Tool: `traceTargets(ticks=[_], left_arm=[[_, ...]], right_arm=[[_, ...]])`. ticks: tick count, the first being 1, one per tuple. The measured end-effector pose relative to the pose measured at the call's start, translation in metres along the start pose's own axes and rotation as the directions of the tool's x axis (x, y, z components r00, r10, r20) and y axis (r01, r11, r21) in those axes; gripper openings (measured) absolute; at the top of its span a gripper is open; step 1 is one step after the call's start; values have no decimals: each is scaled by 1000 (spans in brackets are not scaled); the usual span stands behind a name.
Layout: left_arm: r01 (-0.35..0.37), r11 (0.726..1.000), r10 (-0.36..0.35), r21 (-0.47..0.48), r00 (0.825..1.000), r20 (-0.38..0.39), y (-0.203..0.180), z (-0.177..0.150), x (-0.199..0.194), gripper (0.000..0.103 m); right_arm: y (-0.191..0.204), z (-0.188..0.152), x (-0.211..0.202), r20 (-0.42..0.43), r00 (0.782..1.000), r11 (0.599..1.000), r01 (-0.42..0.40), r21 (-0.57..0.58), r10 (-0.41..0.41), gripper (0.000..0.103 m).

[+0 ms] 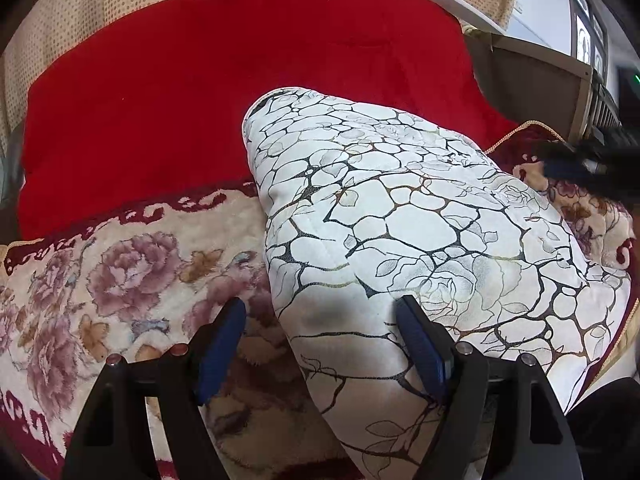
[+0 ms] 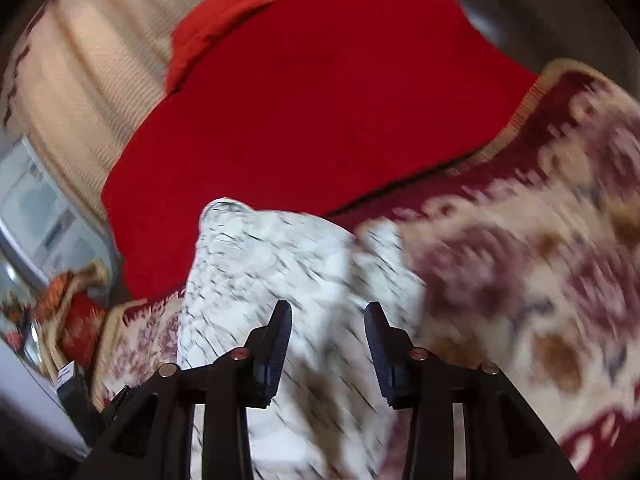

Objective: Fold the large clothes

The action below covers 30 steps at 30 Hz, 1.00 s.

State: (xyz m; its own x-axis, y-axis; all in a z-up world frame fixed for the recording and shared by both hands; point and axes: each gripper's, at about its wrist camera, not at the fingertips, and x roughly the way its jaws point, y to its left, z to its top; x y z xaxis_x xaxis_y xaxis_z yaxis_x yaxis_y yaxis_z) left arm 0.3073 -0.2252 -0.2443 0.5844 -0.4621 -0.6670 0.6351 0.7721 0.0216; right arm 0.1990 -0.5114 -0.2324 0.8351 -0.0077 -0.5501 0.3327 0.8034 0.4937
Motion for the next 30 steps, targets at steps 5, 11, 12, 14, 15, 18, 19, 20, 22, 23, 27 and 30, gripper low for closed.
traceTargets(ticks=[5, 11, 12, 14, 15, 18, 19, 20, 22, 23, 27, 30], left_arm=[[2, 1000, -2, 5, 1000, 3, 1, 0, 1, 79], [15, 1000, -15, 14, 1000, 12, 0, 0, 0, 79], [13, 1000, -13, 14, 1000, 12, 0, 0, -1, 79], [13, 1000, -13, 15, 1000, 9, 1, 0, -1, 80], [12, 1000, -12, 17, 1000, 9, 1, 0, -1, 80], [1, 1000, -1, 16, 1000, 9, 1, -1, -1, 80], [0, 1000, 0, 14, 1000, 8, 1, 0, -2, 80], [0, 1000, -1, 10, 1000, 7, 2, 0, -2, 80], [2, 1000, -2, 1, 1000, 3, 2, 0, -2, 80], [1, 1000, -1, -1, 1000, 3, 2, 0, -2, 80], [-14, 1000, 14, -6, 1000, 6, 0, 0, -3, 81], [-21, 1000, 21, -15, 1000, 8, 1, -1, -3, 82]], right_arm=[[30, 25, 65, -136, 991, 999, -5, -39, -1, 42], [-13, 13, 163, -303, 943, 986, 161, 53, -137, 43], [-22, 13, 159, -286, 954, 986, 129, 109, -93, 43], [-26, 13, 149, -272, 960, 984, 111, 140, -70, 43], [-25, 13, 143, -262, 962, 985, 111, 134, -73, 43], [-17, 12, 110, -221, 972, 988, 102, 114, -75, 46], [-13, 11, 93, -196, 979, 991, 85, 106, -63, 47], [-7, 10, 76, -167, 985, 994, 61, 87, -45, 47], [5, 5, 47, -120, 992, 998, 49, 35, -44, 47], [12, 0, 34, -102, 994, 999, 49, 5, -49, 47], [35, -24, 4, -67, 998, 997, 14, -79, -20, 50], [40, -51, -7, -73, 997, 996, -10, -90, 3, 50]])
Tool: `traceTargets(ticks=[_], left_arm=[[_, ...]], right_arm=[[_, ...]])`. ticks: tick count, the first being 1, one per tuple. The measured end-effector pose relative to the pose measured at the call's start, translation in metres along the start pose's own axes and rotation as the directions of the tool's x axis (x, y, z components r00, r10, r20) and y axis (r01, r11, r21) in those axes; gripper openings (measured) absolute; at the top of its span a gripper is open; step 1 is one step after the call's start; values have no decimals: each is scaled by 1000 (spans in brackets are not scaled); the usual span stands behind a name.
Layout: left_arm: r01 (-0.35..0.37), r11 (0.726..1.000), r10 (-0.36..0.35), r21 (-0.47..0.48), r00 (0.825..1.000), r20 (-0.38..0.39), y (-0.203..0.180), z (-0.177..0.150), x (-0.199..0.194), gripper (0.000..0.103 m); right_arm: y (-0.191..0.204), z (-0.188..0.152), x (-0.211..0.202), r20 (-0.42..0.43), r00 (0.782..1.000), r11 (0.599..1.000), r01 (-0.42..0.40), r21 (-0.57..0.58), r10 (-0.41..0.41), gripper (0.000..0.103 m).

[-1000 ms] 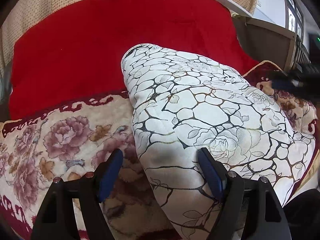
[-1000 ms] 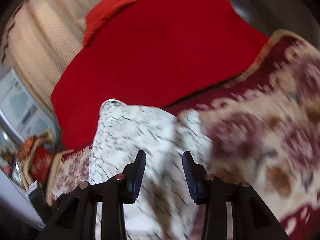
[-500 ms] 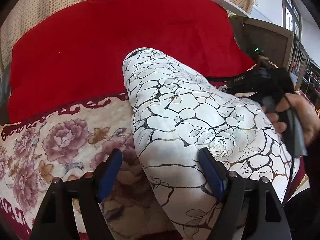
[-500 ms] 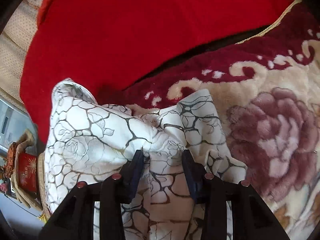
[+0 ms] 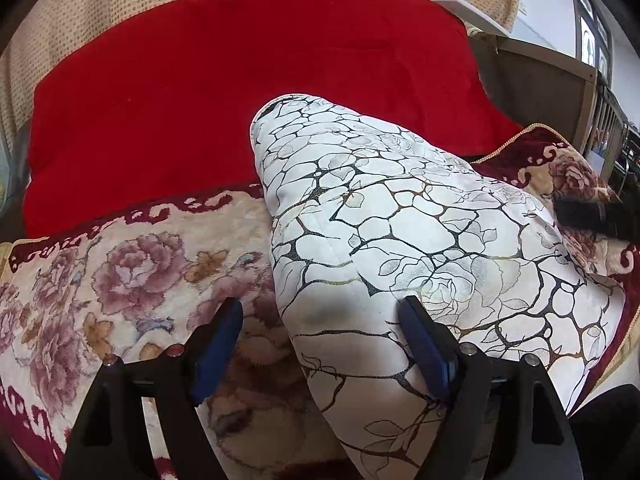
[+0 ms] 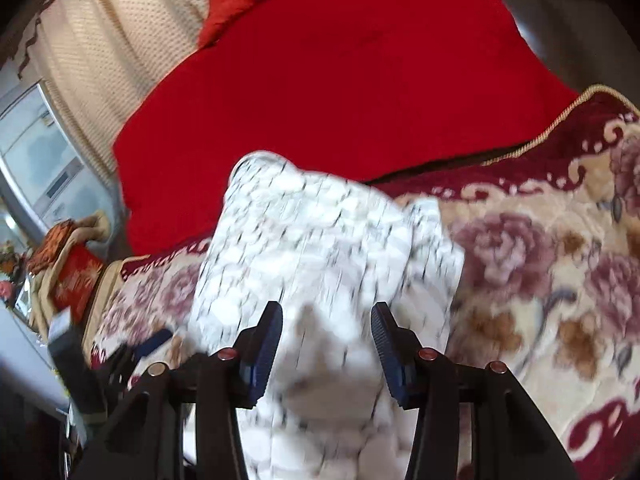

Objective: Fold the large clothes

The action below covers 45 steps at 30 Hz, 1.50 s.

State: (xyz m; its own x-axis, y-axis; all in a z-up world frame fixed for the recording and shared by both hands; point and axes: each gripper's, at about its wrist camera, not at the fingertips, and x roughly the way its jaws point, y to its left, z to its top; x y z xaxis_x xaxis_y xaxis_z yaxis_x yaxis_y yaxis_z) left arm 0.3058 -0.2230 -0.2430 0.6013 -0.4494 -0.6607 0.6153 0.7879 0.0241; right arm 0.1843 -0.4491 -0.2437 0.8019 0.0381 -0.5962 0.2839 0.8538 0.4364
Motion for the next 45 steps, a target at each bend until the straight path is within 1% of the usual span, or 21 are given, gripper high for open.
traceTargets(ticks=[2, 4, 6, 8, 10, 12, 16, 18, 19, 20, 22, 23, 25, 31, 34, 37, 40, 41, 42, 43, 45], left_arm=[[-14, 1000, 14, -10, 1000, 0, 1, -1, 0, 86], [-26, 1000, 26, -14, 1000, -4, 1, -2, 1, 90], [-36, 999, 36, -13, 999, 2, 1, -2, 0, 90], [-55, 998, 55, 0, 998, 3, -1, -1, -3, 90], [-69, 997, 69, 37, 998, 1, -4, 2, -10, 90], [-90, 994, 88, 69, 996, 35, -5, 5, -20, 90], [-129, 991, 125, 33, 985, 120, 7, 8, -42, 90], [-163, 987, 160, 16, 982, 103, 13, 9, -39, 90], [-166, 986, 165, 10, 984, 71, 15, 8, -33, 90], [-161, 987, 160, 10, 987, 32, 17, 6, -25, 90], [-158, 987, 159, 23, 987, -29, 14, 1, -12, 90], [-167, 986, 168, 25, 985, -26, 14, 0, -11, 90], [-176, 984, 177, 33, 984, -5, 12, 1, -14, 90], [-185, 983, 185, -19, 983, 7, 19, 8, -19, 90], [-194, 979, 196, -55, 980, 33, 23, 12, -25, 90], [-202, 977, 204, -72, 978, 34, 25, 14, -23, 90], [-204, 978, 203, -38, 979, -18, 17, 12, -8, 90], [-209, 977, 209, -30, 978, -22, 15, 11, -5, 90], [-218, 976, 218, -19, 976, -16, 13, 10, -4, 90], [-223, 975, 223, -6, 975, -7, 10, 10, -4, 90], [-230, 973, 230, -2, 973, 1, 9, 11, -6, 90]], right_arm=[[-3, -18, 5, -27, 1000, 1000, 6, 0, -6, 52], [-17, -36, 21, -48, 999, 1000, 8, 24, -6, 57], [-36, -49, 31, -15, 998, 991, -67, 119, 69, 59], [-42, -49, 27, 4, 995, 982, -101, 159, 102, 59], [-38, -47, 20, 18, 995, 986, -96, 137, 95, 59], [-31, -47, 8, 60, 995, 991, -90, 103, 85, 59], [-28, -49, -14, 166, 978, 986, -142, 84, 127, 59], [-27, -51, -24, 212, 968, 987, -149, 64, 132, 59], [-27, -52, -26, 217, 967, 987, -147, 57, 132, 59], [-28, -51, -25, 205, 970, 988, -145, 56, 131, 59], [-32, -51, -6, 119, 986, 988, -129, 85, 118, 59], [-36, -53, 8, 59, 992, 987, -114, 109, 108, 59], [-39, -54, 17, 33, 994, 987, -106, 125, 102, 59], [-32, -47, -6, 151, 985, 991, -102, 91, 88, 59], [-21, -40, -25, 251, 962, 992, -122, 42, 107, 60], [-7, -34, -37, 296, 942, 987, -162, -7, 157, 60], [1, -34, -23, 225, 953, 979, -203, -17, 202, 60], [-2, -34, -10, 169, 963, 977, -213, 3, 209, 60], [-5, -36, 8, 82, 976, 978, -207, 32, 204, 59], [-10, -39, 26, 0, 983, 982, -183, 56, 183, 54], [-16, -41, 28, -1, 984, 981, -179, 75, 179, 51]])
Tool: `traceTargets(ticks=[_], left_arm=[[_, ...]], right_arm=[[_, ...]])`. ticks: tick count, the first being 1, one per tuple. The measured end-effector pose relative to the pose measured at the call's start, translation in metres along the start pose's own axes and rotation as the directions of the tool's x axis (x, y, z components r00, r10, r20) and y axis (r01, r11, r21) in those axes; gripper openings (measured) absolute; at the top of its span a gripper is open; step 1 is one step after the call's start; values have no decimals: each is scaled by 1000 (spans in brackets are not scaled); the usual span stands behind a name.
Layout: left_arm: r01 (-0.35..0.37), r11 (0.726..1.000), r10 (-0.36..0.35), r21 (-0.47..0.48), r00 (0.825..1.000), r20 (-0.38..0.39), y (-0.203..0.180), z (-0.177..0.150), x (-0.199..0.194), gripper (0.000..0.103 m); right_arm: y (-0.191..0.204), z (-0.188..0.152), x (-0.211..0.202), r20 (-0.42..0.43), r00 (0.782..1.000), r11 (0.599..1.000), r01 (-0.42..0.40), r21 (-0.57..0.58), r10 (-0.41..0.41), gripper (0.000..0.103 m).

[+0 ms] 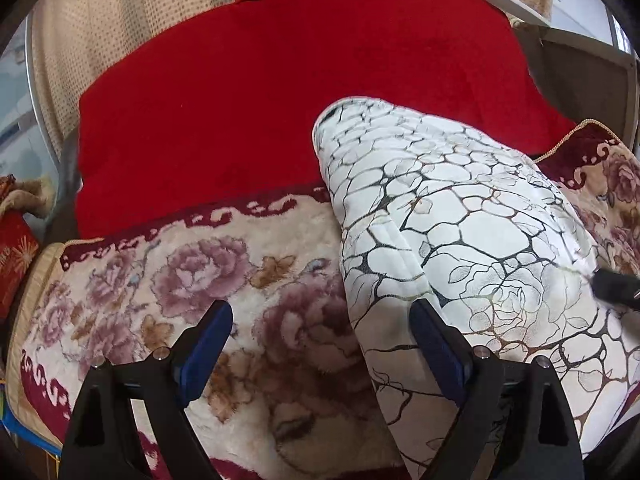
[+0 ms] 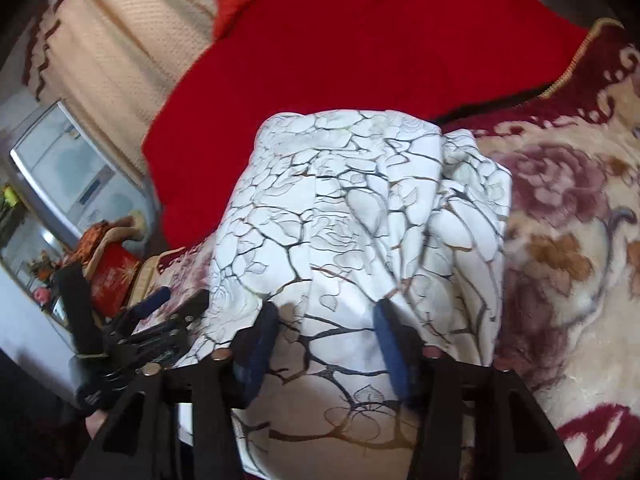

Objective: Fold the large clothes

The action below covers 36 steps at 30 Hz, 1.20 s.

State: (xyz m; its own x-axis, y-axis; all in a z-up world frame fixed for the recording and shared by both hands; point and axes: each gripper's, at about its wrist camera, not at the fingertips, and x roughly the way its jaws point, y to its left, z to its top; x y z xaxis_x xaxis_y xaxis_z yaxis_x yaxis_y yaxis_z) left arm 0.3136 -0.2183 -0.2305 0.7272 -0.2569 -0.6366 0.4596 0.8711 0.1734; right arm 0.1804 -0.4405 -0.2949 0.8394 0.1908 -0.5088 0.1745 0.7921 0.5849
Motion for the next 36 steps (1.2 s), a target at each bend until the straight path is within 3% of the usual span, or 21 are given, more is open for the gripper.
traceTargets(ticks=[9, 13, 16, 20, 29, 34, 36], left_arm=[[22, 999, -23, -33, 999, -22, 4, 1, 5, 90], [27, 999, -27, -33, 999, -22, 4, 1, 5, 90], [37, 999, -37, -30, 999, -17, 4, 1, 5, 90], [17, 1000, -17, -18, 1000, -11, 2, 2, 4, 90], [16, 999, -16, -31, 1000, -17, 5, 2, 6, 90], [14, 1000, -15, -28, 1000, -16, 3, 2, 7, 90], [11, 1000, -11, -26, 1000, -17, 3, 2, 7, 90]], right_arm=[[22, 39, -25, 101, 995, 999, 10, -39, -6, 54], [22, 56, -2, 47, 997, 998, 58, -38, -56, 54], [-2, 48, 38, -61, 995, 996, 84, 20, -83, 53], [-3, 44, 36, -36, 997, 997, 71, 10, -70, 53], [8, 24, -25, 60, 998, 999, 9, -40, -6, 54], [-9, 11, 2, -69, 997, 999, 35, -2, -35, 54], [-14, 13, 1, -66, 998, 999, 9, 32, -7, 54]])
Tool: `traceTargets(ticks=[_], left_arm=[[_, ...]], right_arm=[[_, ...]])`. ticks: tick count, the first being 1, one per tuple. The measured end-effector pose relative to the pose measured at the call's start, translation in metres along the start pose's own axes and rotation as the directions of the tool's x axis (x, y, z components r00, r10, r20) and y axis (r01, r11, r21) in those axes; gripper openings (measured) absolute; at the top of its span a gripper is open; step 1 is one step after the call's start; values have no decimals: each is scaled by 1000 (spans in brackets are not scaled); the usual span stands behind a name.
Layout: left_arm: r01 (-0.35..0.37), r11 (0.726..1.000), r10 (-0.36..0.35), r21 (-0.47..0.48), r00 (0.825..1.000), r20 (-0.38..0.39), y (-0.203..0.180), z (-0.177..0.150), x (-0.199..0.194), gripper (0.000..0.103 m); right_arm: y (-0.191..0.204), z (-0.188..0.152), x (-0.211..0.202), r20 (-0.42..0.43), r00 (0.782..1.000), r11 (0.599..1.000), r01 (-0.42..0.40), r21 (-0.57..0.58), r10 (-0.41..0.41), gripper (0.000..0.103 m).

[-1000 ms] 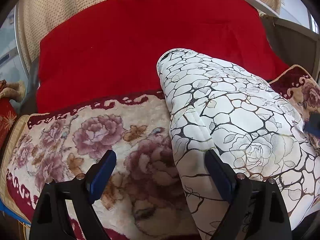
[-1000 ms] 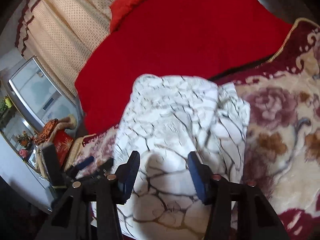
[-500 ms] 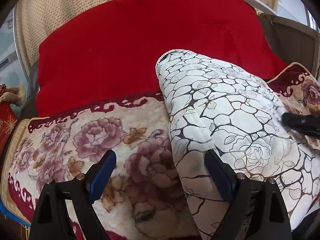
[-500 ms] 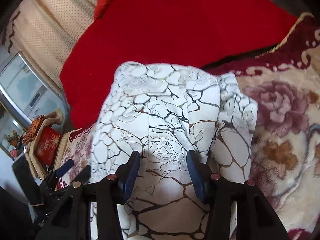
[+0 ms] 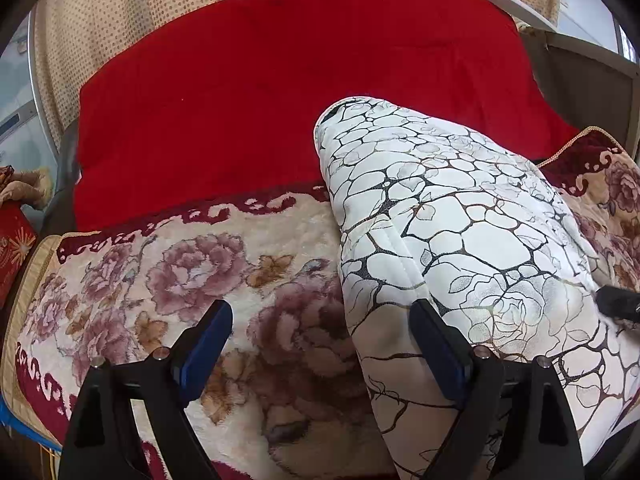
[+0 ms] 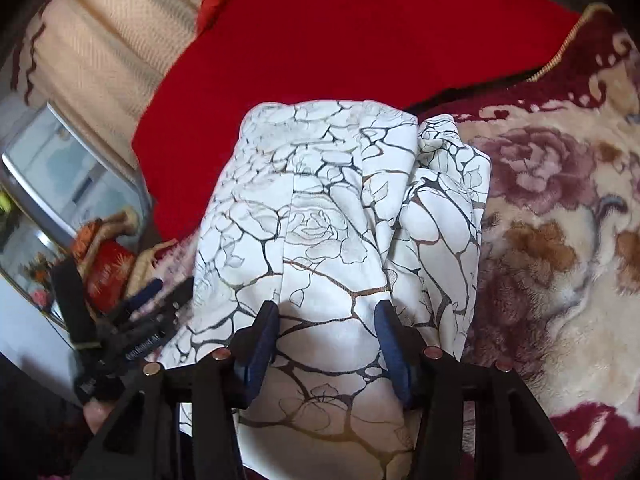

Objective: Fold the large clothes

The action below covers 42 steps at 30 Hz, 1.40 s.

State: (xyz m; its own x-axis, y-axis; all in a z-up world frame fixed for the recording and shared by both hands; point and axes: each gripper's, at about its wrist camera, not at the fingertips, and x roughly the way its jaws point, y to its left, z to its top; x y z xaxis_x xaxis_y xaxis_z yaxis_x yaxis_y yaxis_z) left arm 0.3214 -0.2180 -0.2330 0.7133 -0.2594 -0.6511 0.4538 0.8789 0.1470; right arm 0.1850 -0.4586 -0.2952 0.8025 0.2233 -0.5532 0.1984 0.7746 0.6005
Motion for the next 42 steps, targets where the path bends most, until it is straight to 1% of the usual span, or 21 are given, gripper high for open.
traceTargets(ticks=[3, 6, 9, 13, 15, 17, 18, 19, 21, 22, 24, 26, 30, 32, 33, 34, 35, 37, 38, 40, 42], left_arm=[[31, 999, -32, -20, 999, -15, 6, 2, 0, 90], [113, 990, -113, -83, 994, -3, 20, 7, -4, 90], [185, 974, -185, -134, 983, 13, 32, 12, -6, 90], [217, 963, -220, -158, 975, 0, 32, 13, -1, 90], [219, 964, -223, -151, 975, -8, 28, 13, 0, 90], [196, 973, -202, -121, 979, -33, 19, 11, 5, 90], [182, 978, -189, -99, 980, -60, 12, 9, 10, 91], [173, 981, -179, -90, 981, -70, 10, 7, 12, 91], [167, 982, -173, -84, 983, -66, 8, 6, 13, 91], [167, 982, -172, -85, 983, -62, 8, 7, 11, 91], [171, 982, -176, -86, 982, -63, 11, 9, 10, 91], [202, 973, -211, -110, 975, -69, 16, 10, 12, 91], [319, 930, -338, -181, 938, -84, 28, 15, 18, 91], [379, 903, -404, -203, 910, -99, 31, 17, 22, 91], [408, 888, -438, -213, 892, -114, 31, 18, 26, 91], [448, 864, -485, -231, 864, -138, 31, 19, 32, 91], [468, 849, -510, -245, 847, -150, 31, 20, 35, 91], [522, 804, -578, -285, 798, -168, 31, 22, 45, 91], [540, 791, -598, -287, 781, -179, 30, 24, 49, 91], [569, 775, -625, -277, 756, -196, 26, 27, 56, 91], [581, 768, -635, -269, 745, -204, 25, 29, 60, 92]], right_arm=[[-4, 2, -2, -4, 1000, 1000, -23, 12, 23, 54], [-12, 5, -13, 11, 998, 998, -55, 33, 54, 54], [-22, 8, -26, 86, 994, 995, -67, 68, 61, 67], [-35, 8, -41, 169, 983, 989, -91, 117, 71, 68], [-28, 7, -50, 212, 974, 994, -89, 67, 73, 68], [-17, 6, -49, 202, 976, 996, -88, 9, 84, 68], [-11, 7, -42, 173, 982, 997, -76, -20, 78, 68], [-7, 5, -34, 135, 989, 997, -62, -37, 67, 68], [-9, -1, -3, -8, 1000, 999, -17, -34, 16, 68], [-12, -3, 3, -25, 1000, 1000, -10, -21, 9, 68], [-13, 0, -3, -5, 1000, 1000, -31, -6, 31, 68], [-17, 5, -14, 32, 997, 997, -74, 12, 73, 68], [-38, 17, -26, 116, 990, 990, -96, 106, 83, 70], [-51, 22, -26, 121, 988, 980, -112, 163, 93, 77], [-60, 26, -26, 124, 989, 973, -110, 205, 86, 83], [-68, 29, -24, 120, 989, 964, -115, 240, 88, 84], [-74, 31, -22, 110, 989, 956, -128, 262, 102, 84], [-89, 35, -10, 70, 988, 932, -155, 329, 139, 84], [-93, 34, -8, 61, 987, 924, -159, 349, 147, 84], [-102, 36, 2, 36, 983, 911, -178, 372, 177, 84], [-108, 39, 13, 1, 979, 903, -190, 384, 206, 84]])
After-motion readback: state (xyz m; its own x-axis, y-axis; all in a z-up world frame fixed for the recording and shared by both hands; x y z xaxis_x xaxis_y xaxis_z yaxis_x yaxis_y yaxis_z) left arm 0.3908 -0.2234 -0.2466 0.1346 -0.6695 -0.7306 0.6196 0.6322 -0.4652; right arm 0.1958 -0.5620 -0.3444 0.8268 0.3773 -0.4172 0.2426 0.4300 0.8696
